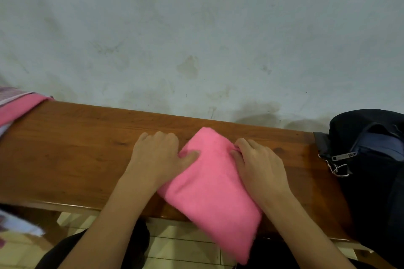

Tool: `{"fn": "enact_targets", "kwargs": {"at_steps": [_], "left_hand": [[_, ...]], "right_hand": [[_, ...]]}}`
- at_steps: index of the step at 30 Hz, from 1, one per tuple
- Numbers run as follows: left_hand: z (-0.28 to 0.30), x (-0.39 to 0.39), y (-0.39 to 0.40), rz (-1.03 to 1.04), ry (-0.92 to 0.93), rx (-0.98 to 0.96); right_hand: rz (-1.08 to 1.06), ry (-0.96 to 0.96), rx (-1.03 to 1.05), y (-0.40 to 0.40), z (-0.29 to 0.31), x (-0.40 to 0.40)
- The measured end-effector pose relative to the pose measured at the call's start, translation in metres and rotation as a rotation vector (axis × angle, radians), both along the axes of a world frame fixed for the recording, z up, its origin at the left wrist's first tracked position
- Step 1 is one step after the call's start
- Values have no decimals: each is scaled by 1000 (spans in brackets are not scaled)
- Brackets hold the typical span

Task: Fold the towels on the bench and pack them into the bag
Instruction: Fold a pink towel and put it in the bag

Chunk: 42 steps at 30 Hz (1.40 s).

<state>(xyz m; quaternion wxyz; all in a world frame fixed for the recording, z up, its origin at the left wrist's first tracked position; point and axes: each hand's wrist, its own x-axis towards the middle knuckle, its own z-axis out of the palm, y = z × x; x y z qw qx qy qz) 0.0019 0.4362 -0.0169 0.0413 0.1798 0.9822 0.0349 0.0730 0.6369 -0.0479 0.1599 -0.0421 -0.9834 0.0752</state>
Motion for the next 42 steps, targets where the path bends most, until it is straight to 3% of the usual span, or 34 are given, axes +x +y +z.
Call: {"fn": "enact_targets", "kwargs": {"at_steps": [3, 5, 8, 12, 19, 25, 36, 42], "left_hand": [[0, 1, -3, -27, 54, 43], [-8, 0, -5, -123, 106, 180], [-18, -3, -3, -324, 5, 388], [-30, -8, 3, -380, -78, 412], [-30, -20, 1, -394, -52, 473], [-34, -22, -6, -319, -172, 592], [-33, -26, -2, -279, -66, 622], [-37, -30, 2, -285, -68, 709]], "right_hand": [[98, 58, -20, -1, -6, -1], [161, 10, -90, -2, -7, 0], [248, 37, -111, -3, -10, 1], [280, 104, -96, -7, -10, 4], [32, -54, -110, 8, -2, 10], [-76, -137, -326, 16, -5, 25], [-78, -8, -448, 12, -10, 14], [-149, 44, -638, 21, -6, 10]]}}
